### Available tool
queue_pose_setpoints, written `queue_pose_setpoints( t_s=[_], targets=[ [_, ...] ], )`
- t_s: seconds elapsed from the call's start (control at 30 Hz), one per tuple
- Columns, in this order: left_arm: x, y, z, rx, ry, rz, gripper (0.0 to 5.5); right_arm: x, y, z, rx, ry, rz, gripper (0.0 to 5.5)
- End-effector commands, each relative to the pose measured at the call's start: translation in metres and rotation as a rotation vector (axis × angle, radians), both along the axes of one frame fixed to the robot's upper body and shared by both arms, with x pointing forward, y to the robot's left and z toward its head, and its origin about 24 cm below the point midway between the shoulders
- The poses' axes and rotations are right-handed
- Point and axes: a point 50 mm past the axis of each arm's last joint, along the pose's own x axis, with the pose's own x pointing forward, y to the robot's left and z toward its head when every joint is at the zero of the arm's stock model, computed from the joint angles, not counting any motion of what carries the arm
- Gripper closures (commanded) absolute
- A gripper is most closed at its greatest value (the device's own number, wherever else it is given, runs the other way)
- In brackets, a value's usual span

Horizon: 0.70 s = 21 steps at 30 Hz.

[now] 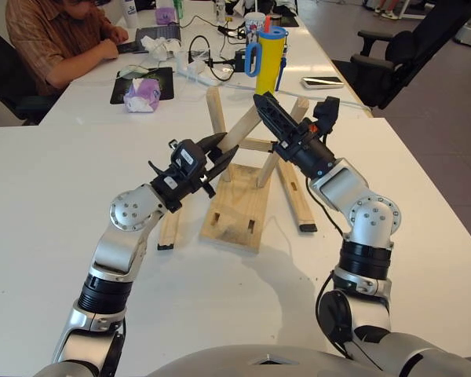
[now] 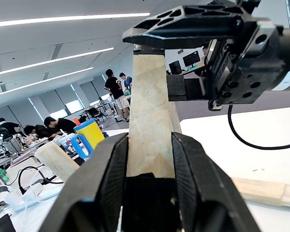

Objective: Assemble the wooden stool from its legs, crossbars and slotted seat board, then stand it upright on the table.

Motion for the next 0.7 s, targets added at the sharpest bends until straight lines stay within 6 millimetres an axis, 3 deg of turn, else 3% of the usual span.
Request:
queue_pose_setpoints(
  t_s=[0.03, 0.33, 0.43, 0.47, 0.7],
  targets=[
    [0.003, 0.001, 0.003, 0.011, -0.021, 0.004, 4.18, 0.0, -0.003, 0.005, 0.002, -0.006, -0.008, 3.58],
    [0.003, 0.0, -0.002, 0.03, -0.014, 0.023, 4.18, 0.002, -0.004, 0.004, -0.002, 0.007, -0.005, 4.95],
    [0.005, -0.001, -0.005, 0.044, -0.001, 0.026, 4.18, 0.002, -0.005, 0.002, -0.005, 0.014, -0.011, 5.08],
    [0.006, 0.0, -0.006, 0.027, 0.013, 0.03, 3.81, 0.002, -0.005, 0.001, -0.006, 0.015, -0.014, 5.08],
    [-0.001, 0.001, -0.013, -0.053, 0.136, -0.044, 2.92, 0.001, -0.019, -0.017, -0.123, 0.056, -0.103, 5.08]
  ],
)
